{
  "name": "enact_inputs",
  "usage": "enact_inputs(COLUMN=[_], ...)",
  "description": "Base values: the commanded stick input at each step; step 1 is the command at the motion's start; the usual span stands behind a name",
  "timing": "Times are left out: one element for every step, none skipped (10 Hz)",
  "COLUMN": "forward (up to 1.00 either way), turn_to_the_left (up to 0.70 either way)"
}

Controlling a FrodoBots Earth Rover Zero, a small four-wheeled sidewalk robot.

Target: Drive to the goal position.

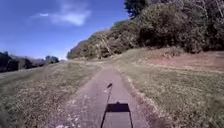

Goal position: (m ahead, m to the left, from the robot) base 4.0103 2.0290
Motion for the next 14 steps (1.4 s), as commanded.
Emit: enact_inputs(forward=[0.50,0.50,0.50,0.50,0.50,0.50,0.50,0.50,0.50,0.50,0.50,0.50,0.50,0.50], turn_to_the_left=[0.00,0.00,0.00,0.00,0.00,0.00,0.11,0.44,0.24,0.00,0.00,0.00,0.00,0.00])
